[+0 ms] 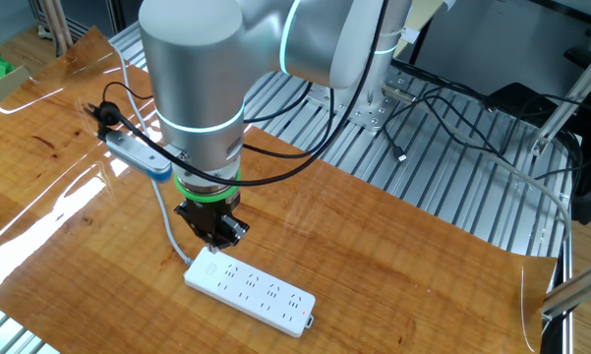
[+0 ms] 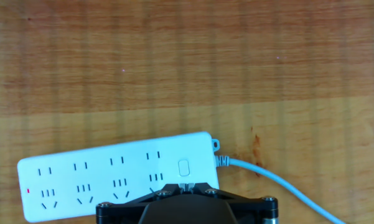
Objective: Turn off the power strip by pressing the button
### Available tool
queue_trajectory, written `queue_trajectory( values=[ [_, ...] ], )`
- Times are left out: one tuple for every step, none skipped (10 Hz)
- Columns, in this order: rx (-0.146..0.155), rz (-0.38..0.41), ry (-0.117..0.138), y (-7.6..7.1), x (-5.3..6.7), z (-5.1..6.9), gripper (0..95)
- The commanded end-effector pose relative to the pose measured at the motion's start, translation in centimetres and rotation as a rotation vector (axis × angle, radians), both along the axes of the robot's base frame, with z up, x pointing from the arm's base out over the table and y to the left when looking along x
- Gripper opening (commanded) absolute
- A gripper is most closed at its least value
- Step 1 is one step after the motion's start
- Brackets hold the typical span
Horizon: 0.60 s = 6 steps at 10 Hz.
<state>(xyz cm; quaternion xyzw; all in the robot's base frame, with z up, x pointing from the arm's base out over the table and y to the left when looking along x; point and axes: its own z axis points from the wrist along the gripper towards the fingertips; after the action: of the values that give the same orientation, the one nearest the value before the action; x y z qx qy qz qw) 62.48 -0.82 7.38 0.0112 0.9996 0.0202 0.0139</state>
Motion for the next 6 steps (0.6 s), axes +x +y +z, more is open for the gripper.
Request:
queue_trajectory(
  values=[
    [0.001, -0.008, 0.004, -0.03, 0.1, -0.02, 0.0],
    [0.007, -0.009, 0.005, -0.03, 0.11, -0.01, 0.0],
    [0.006, -0.006, 0.004, -0.04, 0.16, 0.03, 0.0],
    [0.005, -0.007, 0.004, -0.06, 0.21, 0.08, 0.0],
    [0.005, -0.007, 0.004, -0.08, 0.23, 0.11, 0.0],
    [0.003, -0.006, 0.006, -0.07, 0.24, 0.11, 0.0]
  ],
)
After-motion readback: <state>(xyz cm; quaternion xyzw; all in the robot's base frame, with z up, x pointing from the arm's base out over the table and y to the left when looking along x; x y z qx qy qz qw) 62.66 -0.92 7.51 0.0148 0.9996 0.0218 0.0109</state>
